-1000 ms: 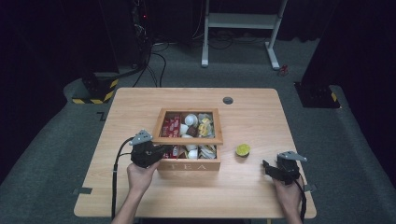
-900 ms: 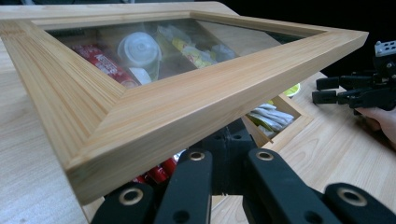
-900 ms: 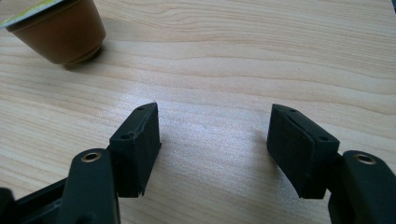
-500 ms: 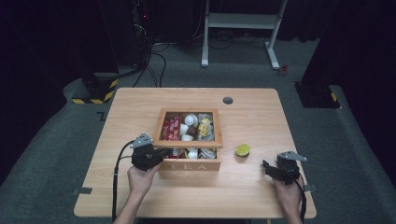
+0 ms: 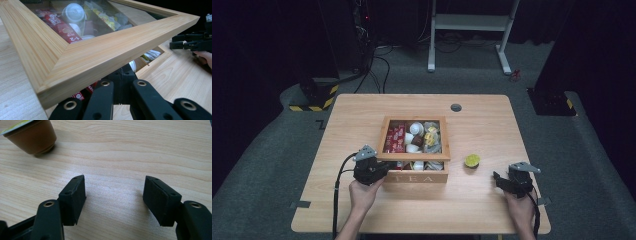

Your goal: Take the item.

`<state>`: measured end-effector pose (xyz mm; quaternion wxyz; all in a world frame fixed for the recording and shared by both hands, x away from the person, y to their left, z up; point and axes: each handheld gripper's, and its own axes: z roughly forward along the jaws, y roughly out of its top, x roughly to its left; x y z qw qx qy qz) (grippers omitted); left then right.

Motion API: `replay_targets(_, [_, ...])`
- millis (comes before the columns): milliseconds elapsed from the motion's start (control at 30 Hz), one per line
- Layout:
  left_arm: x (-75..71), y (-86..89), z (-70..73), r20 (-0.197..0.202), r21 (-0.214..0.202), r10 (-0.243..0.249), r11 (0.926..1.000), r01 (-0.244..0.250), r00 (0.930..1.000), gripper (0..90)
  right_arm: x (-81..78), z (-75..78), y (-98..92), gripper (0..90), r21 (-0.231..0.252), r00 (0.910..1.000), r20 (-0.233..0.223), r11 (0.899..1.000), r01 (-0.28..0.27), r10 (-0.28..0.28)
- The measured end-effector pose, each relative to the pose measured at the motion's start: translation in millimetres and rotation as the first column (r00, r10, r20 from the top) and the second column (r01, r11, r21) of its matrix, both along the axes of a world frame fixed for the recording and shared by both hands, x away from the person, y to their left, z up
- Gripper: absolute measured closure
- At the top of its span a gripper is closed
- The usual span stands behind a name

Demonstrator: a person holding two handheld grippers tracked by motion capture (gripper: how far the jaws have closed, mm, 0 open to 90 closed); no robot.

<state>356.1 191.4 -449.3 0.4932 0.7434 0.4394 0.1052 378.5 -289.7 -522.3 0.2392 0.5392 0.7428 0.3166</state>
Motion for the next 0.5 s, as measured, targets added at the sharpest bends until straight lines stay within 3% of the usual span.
replay_targets(267, [-1.4, 0.7, -2.8, -0.004, -0.001, 0.005, 1.0000, -0.005, 1.0000, 90.0, 0.0, 0.0, 0.0, 34.6, 0.000, 1.0000, 0.000, 1.000, 0.000, 0.000])
replay_targets(367, [-4.3, -0.4, -4.6, -0.008, 0.024, 0.006, 0.9997, -0.006, 0.9999, 90.0, 0.0, 0.0, 0.0, 34.6, 0.000, 1.0000, 0.000, 1.000, 0.000, 0.000])
replay_targets(500, [-6.0, -0.7, -8.8, -0.017, 0.028, 0.005, 0.9996, -0.005, 0.9998, 90.0, 0.0, 0.0, 0.0, 34.6, 0.000, 1.0000, 0.000, 1.000, 0.000, 0.000])
